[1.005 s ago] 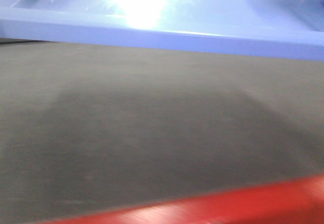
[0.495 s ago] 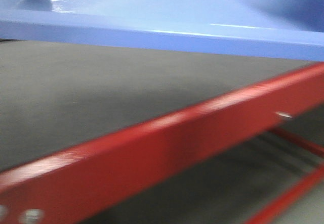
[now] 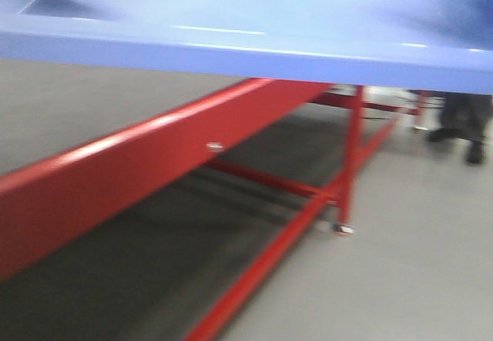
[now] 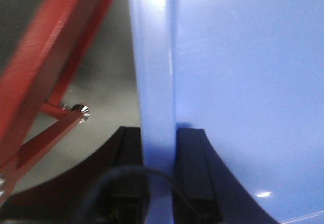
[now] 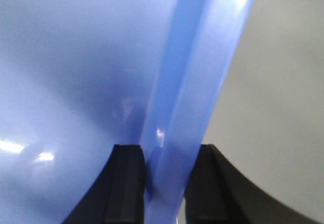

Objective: Grab blue tray and place on right shelf
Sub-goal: 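Hold the tray raised with both grippers while driving away from table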

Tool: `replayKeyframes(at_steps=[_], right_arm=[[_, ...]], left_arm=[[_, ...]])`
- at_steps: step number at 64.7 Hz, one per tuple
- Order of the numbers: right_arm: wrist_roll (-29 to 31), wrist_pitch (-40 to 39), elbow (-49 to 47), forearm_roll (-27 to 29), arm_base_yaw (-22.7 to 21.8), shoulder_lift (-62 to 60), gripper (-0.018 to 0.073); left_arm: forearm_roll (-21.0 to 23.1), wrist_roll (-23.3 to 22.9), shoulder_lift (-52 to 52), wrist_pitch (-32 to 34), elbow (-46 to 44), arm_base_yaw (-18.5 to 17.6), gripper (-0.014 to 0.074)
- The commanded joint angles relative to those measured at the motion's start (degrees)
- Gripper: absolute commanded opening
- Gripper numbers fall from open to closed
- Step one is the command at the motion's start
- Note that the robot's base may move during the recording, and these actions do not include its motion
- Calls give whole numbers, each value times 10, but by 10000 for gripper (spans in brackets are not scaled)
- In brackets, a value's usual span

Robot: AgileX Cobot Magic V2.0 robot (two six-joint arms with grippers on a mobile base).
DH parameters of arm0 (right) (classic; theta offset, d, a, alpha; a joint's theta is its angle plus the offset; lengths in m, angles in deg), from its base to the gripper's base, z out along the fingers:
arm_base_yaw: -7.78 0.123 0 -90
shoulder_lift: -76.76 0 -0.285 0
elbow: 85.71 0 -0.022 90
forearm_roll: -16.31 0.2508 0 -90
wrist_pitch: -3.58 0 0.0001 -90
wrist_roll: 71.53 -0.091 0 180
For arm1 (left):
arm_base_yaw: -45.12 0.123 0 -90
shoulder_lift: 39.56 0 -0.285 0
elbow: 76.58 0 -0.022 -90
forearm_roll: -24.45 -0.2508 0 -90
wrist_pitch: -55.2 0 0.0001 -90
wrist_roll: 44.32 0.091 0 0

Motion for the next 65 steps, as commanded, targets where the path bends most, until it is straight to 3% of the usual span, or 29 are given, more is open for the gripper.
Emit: replayKeyframes(at_steps=[1,65], right_arm=[[24,-28,-14,2,5,-13,57],[24,-28,-14,2,5,-13,57]], left_arm=[[21,4,-17,-38,-20,-8,-48],[21,4,-17,-38,-20,-8,-48]])
